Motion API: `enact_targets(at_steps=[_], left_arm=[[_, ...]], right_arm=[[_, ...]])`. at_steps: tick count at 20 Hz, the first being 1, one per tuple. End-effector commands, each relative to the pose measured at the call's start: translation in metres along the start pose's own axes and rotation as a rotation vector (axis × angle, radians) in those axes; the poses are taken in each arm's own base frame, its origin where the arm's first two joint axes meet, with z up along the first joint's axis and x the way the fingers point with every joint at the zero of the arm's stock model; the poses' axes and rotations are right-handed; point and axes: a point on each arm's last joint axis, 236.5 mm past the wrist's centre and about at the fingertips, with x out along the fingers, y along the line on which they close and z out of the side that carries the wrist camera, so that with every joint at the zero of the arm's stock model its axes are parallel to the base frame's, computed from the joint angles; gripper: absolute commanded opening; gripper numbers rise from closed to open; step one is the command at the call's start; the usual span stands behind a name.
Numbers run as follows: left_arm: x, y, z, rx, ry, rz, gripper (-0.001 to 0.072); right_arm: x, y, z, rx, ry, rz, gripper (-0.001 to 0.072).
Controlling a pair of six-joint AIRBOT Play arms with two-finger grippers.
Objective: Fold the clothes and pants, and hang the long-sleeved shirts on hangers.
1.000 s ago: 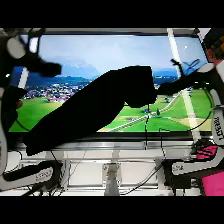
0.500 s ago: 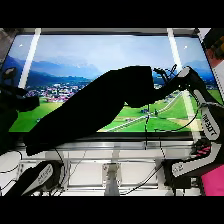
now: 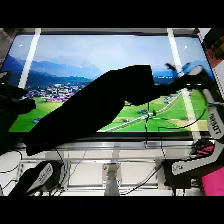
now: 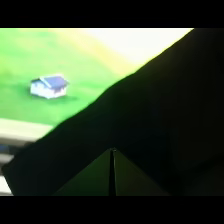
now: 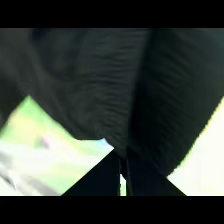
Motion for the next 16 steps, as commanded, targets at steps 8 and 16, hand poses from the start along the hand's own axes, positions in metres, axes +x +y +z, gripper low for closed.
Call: enact_targets(at_steps=[8, 16], left_arm=[[0.015, -0.025, 0.019, -0.043, -0.042, -0.117, 0.0005], [0.034, 0.001, -0.052, 0.19, 0.311, -0.059, 0.0005]], right_arm=[[-0.19, -0.223, -0.017, 0.669, -0.559, -0.21, 0.0013], [-0.22, -0.267, -0.032, 0.805, -0.669, -0.306, 0.0012]])
